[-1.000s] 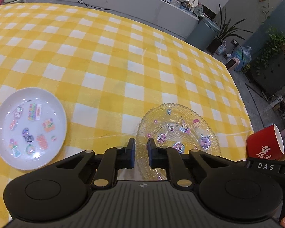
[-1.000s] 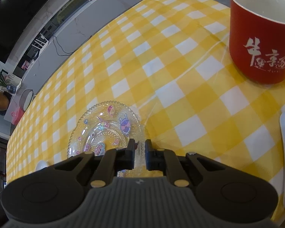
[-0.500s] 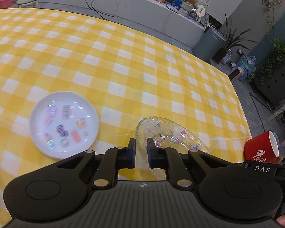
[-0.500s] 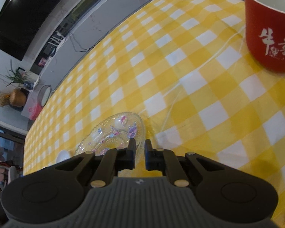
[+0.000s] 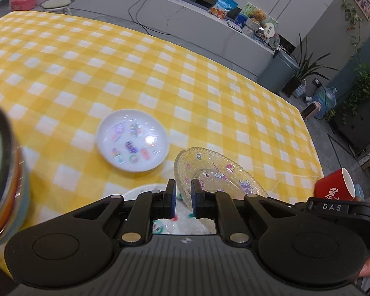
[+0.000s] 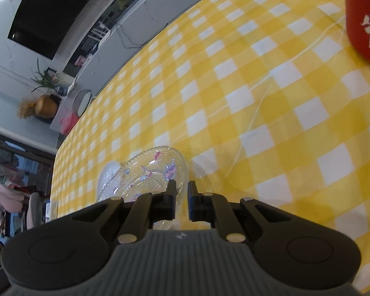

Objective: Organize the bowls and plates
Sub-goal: 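Carry the glass plate with both grippers onto the vine-pattern plate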

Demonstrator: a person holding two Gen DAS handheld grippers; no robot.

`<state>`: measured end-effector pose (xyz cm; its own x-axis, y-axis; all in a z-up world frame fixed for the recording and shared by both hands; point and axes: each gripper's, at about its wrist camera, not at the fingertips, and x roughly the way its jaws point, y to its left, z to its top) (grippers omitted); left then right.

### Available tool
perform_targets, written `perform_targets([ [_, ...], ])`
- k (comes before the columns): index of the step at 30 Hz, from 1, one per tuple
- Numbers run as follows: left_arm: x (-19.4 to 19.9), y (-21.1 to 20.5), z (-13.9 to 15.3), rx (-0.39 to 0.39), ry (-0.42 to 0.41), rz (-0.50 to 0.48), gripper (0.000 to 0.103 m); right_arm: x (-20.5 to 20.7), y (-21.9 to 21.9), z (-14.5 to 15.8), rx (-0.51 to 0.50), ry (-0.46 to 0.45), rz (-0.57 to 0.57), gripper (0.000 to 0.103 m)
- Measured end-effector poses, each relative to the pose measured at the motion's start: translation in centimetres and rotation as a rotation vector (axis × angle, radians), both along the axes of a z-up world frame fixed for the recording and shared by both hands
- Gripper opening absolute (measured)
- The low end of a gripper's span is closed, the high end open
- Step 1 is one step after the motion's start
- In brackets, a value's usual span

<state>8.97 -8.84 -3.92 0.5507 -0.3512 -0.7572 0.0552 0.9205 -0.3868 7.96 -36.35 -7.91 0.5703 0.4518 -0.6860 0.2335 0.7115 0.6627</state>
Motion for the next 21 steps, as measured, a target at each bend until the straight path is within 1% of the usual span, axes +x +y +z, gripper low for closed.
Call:
perform_targets([
  [6, -2.1, 1.9, 0.3, 0.005, -0.004, 0.035, 0.013, -0.8, 2.0, 0.4, -0.009, -0.015, 0.068, 0.007],
  [11, -3.4, 3.1, -0.1, 0.004, 0.009, 0.058, 0.013, -1.4, 3.7, 0.4, -0.041, -0.012, 0.113, 0.007],
  [16, -4.3, 3.9, -0.8, 0.002, 0.026, 0.058, 0.013, -1.8, 4.8, 0.3, -0.085, 0.001, 0.146, 0.007],
  [21, -4.4, 4.1, -1.5, 0.016, 0.038, 0.055, 0.013, -2.1, 5.9, 0.0, -0.132, 0.013, 0.176, 0.007],
])
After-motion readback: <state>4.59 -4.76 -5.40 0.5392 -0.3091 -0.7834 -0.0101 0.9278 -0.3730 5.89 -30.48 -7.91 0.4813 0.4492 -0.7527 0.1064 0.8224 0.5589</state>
